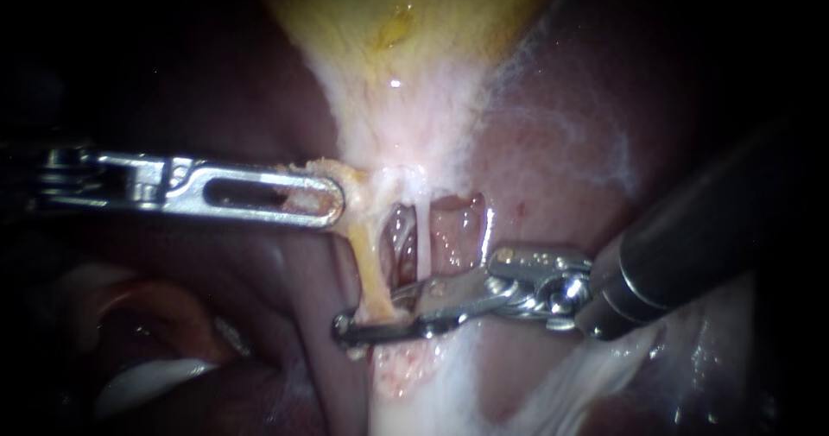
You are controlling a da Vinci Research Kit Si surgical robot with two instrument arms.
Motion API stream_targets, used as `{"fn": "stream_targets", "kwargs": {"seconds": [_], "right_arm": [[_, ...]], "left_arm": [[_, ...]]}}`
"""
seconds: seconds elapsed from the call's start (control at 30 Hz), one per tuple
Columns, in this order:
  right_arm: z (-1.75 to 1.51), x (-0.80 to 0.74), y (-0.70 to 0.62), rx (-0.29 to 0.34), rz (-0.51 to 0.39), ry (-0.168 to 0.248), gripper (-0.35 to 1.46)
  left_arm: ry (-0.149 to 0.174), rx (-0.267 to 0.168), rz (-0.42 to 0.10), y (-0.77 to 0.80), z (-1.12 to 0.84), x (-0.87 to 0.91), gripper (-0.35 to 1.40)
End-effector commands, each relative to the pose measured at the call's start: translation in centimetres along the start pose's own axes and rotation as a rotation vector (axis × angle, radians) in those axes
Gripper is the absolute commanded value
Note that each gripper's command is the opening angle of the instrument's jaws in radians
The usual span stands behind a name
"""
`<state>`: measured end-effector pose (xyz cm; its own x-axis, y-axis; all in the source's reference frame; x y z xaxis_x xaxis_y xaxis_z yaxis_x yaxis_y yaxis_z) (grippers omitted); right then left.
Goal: Going back second clip left tube
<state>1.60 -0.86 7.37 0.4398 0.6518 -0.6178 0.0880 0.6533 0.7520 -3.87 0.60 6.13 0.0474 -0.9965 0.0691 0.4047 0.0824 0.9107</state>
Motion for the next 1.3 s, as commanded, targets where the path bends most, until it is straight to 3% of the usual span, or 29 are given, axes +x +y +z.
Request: {"fn": "stream_targets", "kwargs": {"seconds": [0.03,0.13,0.17,0.2,0.3,0.4,0.6,0.7,0.9,1.3], "right_arm": [[0.00,0.01,0.00,0.000,0.001,0.000,-0.35],[0.01,0.02,0.00,0.002,-0.016,-0.004,-0.35],[0.01,0.02,0.00,0.005,-0.087,0.000,-0.35],[0.01,0.02,0.00,0.000,-0.176,0.012,-0.22],[0.02,0.05,0.01,-0.018,-0.220,0.039,0.30],[0.05,0.10,0.06,-0.068,-0.293,0.044,0.48],[0.04,0.10,0.07,-0.152,-0.359,0.046,0.50],[-0.01,0.08,0.06,-0.099,-0.370,0.039,0.50],[-0.19,0.06,0.01,-0.081,-0.406,0.037,0.50],[-1.08,0.16,-0.14,-0.107,-0.481,0.040,0.50]], "left_arm": [[0.000,0.000,0.000,0.00,0.00,0.00,-0.35],[0.000,0.000,0.000,0.00,0.00,0.00,-0.35],[0.000,0.000,0.000,0.00,0.00,0.00,-0.35],[0.000,0.000,0.000,0.00,0.00,0.00,-0.35],[0.000,0.000,0.000,0.00,0.00,0.01,-0.35],[0.000,0.000,0.001,0.00,-0.01,0.01,-0.35],[0.000,0.000,0.001,0.01,-0.01,0.01,-0.35],[-0.001,0.000,0.001,0.01,-0.01,0.01,-0.35],[0.000,0.000,0.001,0.01,-0.01,0.02,-0.35],[0.000,0.000,0.001,0.01,-0.03,0.02,-0.35]]}}
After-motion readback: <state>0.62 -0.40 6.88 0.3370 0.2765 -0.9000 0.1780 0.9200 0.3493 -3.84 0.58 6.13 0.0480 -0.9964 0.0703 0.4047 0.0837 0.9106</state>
